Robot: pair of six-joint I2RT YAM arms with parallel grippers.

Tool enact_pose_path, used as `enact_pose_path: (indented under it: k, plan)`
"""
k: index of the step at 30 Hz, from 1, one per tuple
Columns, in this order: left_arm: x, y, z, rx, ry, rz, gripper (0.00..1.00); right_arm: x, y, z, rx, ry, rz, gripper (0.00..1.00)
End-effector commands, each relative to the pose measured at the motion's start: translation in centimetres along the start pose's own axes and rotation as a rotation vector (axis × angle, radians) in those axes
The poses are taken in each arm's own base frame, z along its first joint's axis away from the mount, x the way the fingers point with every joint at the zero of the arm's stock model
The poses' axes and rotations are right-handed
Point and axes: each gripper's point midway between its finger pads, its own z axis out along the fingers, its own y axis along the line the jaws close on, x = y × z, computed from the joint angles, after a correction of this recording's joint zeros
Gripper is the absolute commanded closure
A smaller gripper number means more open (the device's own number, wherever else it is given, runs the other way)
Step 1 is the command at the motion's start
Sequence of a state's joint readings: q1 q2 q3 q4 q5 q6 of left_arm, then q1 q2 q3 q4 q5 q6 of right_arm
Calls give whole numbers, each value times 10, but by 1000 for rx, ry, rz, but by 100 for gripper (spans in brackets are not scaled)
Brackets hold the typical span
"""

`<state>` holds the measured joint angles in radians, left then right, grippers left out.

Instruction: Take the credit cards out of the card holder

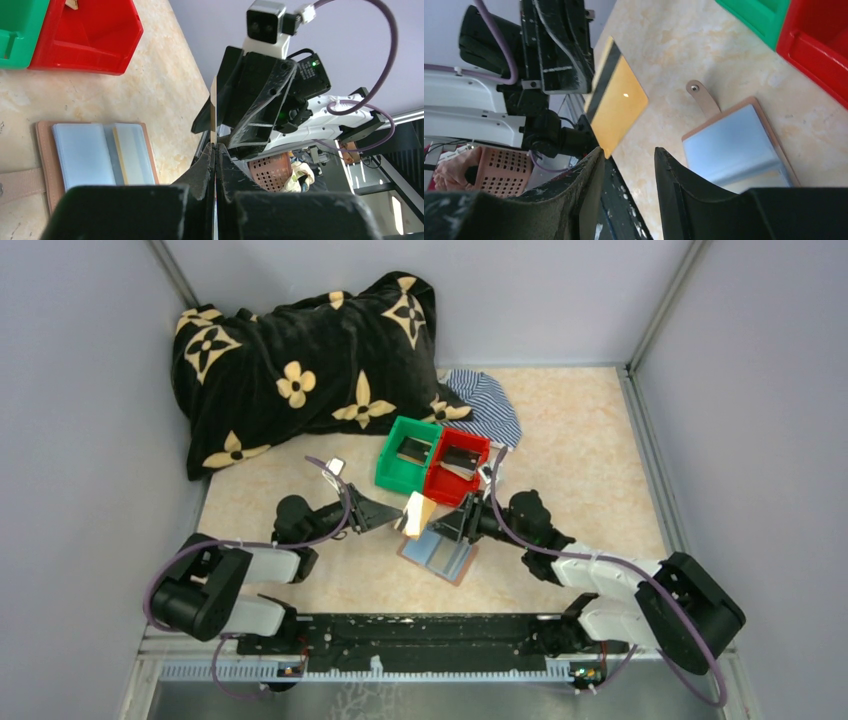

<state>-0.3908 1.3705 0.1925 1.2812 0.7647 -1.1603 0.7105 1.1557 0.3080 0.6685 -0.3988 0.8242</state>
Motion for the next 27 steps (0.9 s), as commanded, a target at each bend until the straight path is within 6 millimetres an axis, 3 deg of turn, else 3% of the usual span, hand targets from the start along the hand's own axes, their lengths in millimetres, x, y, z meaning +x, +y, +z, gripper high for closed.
enact_pose_path:
  k: [1, 27]
  plan:
    - [0, -5, -2, 32, -8, 25, 100, -39, 42, 8, -138, -90, -77, 57]
    - [0, -8, -3, 53, -13, 10, 100, -33, 38, 17, -152, -57, -71, 57]
